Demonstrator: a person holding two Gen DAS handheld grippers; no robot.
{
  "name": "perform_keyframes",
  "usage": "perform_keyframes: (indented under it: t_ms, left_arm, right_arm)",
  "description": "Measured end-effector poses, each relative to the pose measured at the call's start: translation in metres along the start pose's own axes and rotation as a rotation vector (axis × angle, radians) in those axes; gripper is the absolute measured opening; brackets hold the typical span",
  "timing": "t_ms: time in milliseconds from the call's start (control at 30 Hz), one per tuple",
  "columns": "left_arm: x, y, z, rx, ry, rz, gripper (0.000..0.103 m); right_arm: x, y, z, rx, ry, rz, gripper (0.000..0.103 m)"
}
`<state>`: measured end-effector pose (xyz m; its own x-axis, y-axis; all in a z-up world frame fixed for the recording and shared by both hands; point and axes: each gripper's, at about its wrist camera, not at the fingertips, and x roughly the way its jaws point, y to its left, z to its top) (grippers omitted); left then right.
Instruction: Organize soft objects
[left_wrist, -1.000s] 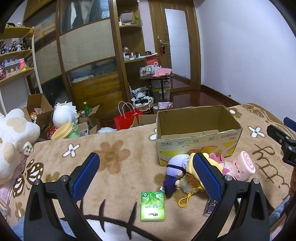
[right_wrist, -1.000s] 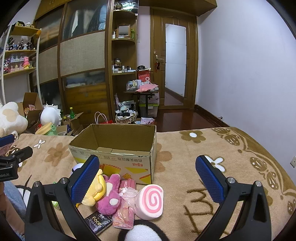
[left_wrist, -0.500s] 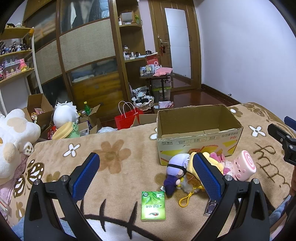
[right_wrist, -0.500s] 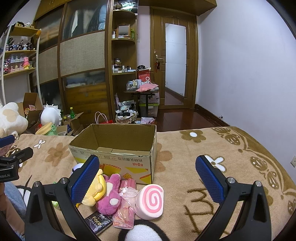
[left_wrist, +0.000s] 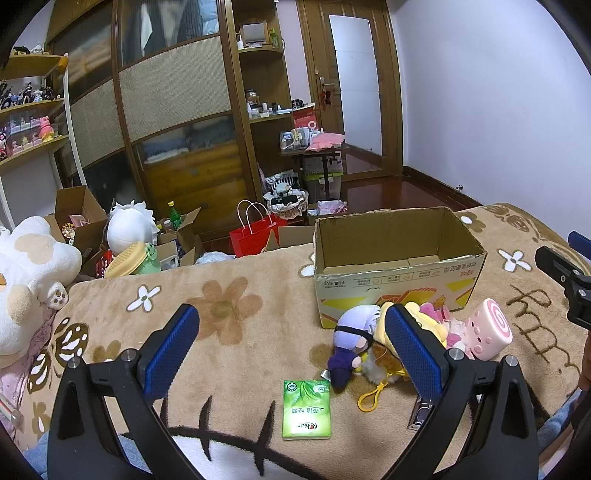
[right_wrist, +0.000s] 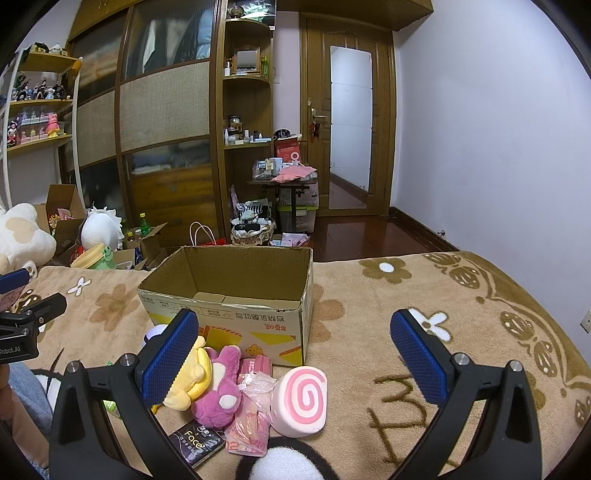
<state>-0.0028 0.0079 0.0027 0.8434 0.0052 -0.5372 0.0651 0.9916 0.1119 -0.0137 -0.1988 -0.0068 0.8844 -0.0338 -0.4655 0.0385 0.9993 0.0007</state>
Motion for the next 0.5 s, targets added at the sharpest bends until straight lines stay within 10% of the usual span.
perform_keyframes:
  t_ms: [500]
  left_arm:
    - [0.006,0.010,-0.006,-0.010,0.047,-0.015,0.100]
  right_arm:
    - [0.000,0.004,-0.005,0.006,0.005,0.004,0.103]
